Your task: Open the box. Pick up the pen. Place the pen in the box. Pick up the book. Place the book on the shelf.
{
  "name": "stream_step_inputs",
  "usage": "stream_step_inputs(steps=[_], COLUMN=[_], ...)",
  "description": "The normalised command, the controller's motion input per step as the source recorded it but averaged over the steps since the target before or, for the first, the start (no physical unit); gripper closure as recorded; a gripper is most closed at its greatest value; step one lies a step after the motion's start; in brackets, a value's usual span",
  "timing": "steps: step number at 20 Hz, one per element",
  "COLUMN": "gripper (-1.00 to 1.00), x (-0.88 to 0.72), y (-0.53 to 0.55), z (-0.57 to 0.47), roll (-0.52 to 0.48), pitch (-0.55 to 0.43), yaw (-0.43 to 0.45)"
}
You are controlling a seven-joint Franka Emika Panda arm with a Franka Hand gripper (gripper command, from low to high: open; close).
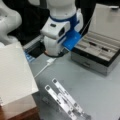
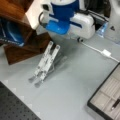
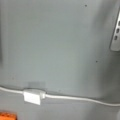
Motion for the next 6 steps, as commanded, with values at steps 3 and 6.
stream_step_inputs(steps=[3,6], gripper=[-1.0,-1.0], x=[-0.14,-0.09], y=[0.16,0.15], z=[-0.12,-0.13], roll=[-0.041,-0.033], pitch=[-0.23,-0.2], yaw=[-0.1,-0.086])
